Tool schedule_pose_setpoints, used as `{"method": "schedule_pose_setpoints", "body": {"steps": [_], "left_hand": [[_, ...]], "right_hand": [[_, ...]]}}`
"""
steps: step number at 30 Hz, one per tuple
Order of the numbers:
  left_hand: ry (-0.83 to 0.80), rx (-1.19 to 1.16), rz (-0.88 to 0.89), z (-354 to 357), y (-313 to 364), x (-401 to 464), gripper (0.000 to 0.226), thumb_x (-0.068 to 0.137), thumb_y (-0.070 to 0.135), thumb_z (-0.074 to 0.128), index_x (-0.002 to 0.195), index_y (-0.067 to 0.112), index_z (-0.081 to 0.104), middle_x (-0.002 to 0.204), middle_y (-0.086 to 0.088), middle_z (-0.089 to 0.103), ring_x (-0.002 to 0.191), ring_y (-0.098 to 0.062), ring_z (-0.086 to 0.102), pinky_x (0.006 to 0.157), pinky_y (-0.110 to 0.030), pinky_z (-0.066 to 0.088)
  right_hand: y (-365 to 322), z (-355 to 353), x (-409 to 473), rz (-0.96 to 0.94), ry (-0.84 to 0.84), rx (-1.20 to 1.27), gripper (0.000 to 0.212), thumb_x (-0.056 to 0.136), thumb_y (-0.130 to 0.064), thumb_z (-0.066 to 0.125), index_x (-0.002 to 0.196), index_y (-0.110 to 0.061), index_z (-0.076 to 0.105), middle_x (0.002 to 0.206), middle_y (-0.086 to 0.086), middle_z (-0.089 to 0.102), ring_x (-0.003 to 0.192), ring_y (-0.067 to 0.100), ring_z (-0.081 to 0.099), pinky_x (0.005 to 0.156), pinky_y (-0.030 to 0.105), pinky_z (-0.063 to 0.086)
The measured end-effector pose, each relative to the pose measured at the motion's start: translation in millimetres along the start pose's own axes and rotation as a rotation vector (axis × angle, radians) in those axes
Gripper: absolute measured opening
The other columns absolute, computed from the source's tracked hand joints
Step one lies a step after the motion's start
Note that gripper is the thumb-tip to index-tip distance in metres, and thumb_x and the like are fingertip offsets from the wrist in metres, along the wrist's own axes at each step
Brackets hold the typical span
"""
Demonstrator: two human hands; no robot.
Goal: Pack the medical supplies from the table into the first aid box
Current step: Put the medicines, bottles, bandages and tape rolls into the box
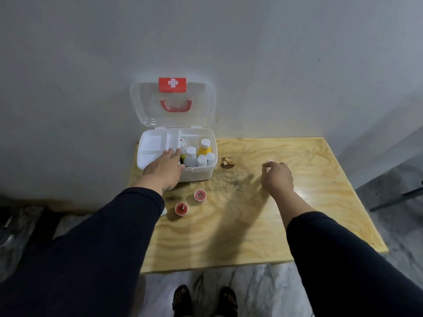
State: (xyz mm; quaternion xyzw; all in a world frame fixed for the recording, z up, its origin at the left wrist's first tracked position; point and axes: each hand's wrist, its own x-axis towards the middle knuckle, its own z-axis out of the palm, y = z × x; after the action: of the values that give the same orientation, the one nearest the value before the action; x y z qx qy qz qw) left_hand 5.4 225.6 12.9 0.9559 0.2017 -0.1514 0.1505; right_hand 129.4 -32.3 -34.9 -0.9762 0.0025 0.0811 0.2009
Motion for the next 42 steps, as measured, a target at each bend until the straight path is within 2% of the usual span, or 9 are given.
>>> {"method": "schedule_pose_setpoints", "body": {"steps": [7, 10, 13, 19, 22, 26, 33, 37, 42], "left_hand": [[0.004, 0.004, -0.051, -1.2, 5.8, -3.6, 0.056, 0.106, 0.031, 0.027, 0.156, 0.020, 0.004, 0.165, 0.002, 0.001, 0.152, -0.015, 0.002, 0.120, -0.040, 0.020], [-0.003, 0.006, -0.058, -7.8, 10.2, -7.7, 0.057, 0.105, 0.032, 0.029, 0.156, 0.021, 0.007, 0.165, 0.002, 0.005, 0.152, -0.015, 0.005, 0.119, -0.040, 0.022], [0.028, 0.003, -0.060, -21.1, 16.1, -15.5, 0.055, 0.104, 0.033, 0.032, 0.155, 0.019, 0.017, 0.163, 0.000, 0.015, 0.151, -0.018, 0.015, 0.115, -0.040, 0.026], [0.111, -0.017, -0.177, -28.9, 2.7, -41.7, 0.052, 0.102, 0.032, 0.034, 0.151, 0.014, 0.028, 0.158, -0.002, 0.030, 0.141, -0.027, 0.037, 0.107, -0.041, 0.036], [0.125, -0.044, -0.239, -30.2, -10.2, -61.5, 0.054, 0.101, 0.030, 0.036, 0.153, 0.015, 0.026, 0.161, 0.000, 0.024, 0.143, -0.027, 0.034, 0.111, -0.041, 0.035], [0.148, -0.055, -0.256, -34.3, -30.0, -80.4, 0.044, 0.098, 0.027, 0.039, 0.140, 0.017, 0.045, 0.148, -0.002, 0.044, 0.128, -0.030, 0.049, 0.100, -0.040, 0.044], [0.114, -0.066, -0.234, -38.2, -64.8, -88.5, 0.048, 0.099, 0.028, 0.044, 0.145, 0.017, 0.039, 0.152, -0.005, 0.040, 0.136, -0.029, 0.042, 0.108, -0.042, 0.039], [0.112, -0.073, -0.166, -38.9, -82.3, -80.6, 0.054, 0.101, 0.028, 0.041, 0.152, 0.015, 0.027, 0.160, -0.001, 0.026, 0.145, -0.024, 0.030, 0.115, -0.039, 0.031], [0.112, -0.098, -0.040, -34.6, -90.8, -58.4, 0.053, 0.103, 0.033, 0.036, 0.153, 0.018, 0.026, 0.161, 0.003, 0.025, 0.143, -0.025, 0.035, 0.110, -0.039, 0.036]], "right_hand": [[12.0, 13.4, 9.2, 0.001, -0.009, -0.009, 0.027, 0.099, -0.017, 0.041, 0.114, -0.013, 0.063, 0.104, 0.013, 0.055, 0.081, 0.028, 0.048, 0.068, 0.028, 0.038], [11.8, 11.6, 8.5, -0.046, -0.030, 0.013, 0.030, 0.100, -0.020, 0.041, 0.119, -0.011, 0.062, 0.105, 0.010, 0.054, 0.089, 0.031, 0.055, 0.070, 0.028, 0.038], [0.2, 0.2, 2.1, -0.166, -0.064, 0.029, 0.034, 0.092, -0.004, 0.048, 0.123, -0.012, 0.062, 0.120, 0.013, 0.054, 0.104, 0.033, 0.058, 0.073, 0.029, 0.041], [-57.6, -27.1, -10.6, -0.434, -0.047, 0.096, 0.035, 0.084, 0.003, 0.051, 0.115, -0.013, 0.059, 0.121, 0.010, 0.056, 0.103, 0.032, 0.058, 0.069, 0.028, 0.037], [-95.5, -38.6, -25.6, -0.571, -0.033, 0.136, 0.038, 0.084, 0.001, 0.053, 0.120, -0.011, 0.051, 0.122, 0.010, 0.059, 0.106, 0.032, 0.057, 0.069, 0.027, 0.034], [-142.1, -38.5, -60.0, -0.734, -0.089, 0.172, 0.049, 0.086, -0.001, 0.052, 0.132, -0.014, 0.040, 0.120, 0.011, 0.063, 0.109, 0.032, 0.057, 0.069, 0.030, 0.037], [-189.5, 11.3, -124.6, -0.923, -0.263, -0.100, 0.066, 0.084, -0.002, 0.051, 0.146, -0.015, 0.031, 0.140, 0.006, 0.046, 0.132, 0.025, 0.041, 0.103, 0.039, 0.042], [-196.6, 45.3, -144.0, -0.921, -0.343, -0.342, 0.049, 0.086, -0.001, 0.052, 0.134, -0.009, 0.045, 0.132, 0.010, 0.045, 0.125, 0.028, 0.044, 0.094, 0.040, 0.046], [-198.3, 76.9, -156.6, -0.922, -0.429, -0.542, 0.034, 0.087, -0.003, 0.056, 0.120, -0.012, 0.060, 0.125, 0.008, 0.057, 0.121, 0.027, 0.052, 0.089, 0.036, 0.048]]}}
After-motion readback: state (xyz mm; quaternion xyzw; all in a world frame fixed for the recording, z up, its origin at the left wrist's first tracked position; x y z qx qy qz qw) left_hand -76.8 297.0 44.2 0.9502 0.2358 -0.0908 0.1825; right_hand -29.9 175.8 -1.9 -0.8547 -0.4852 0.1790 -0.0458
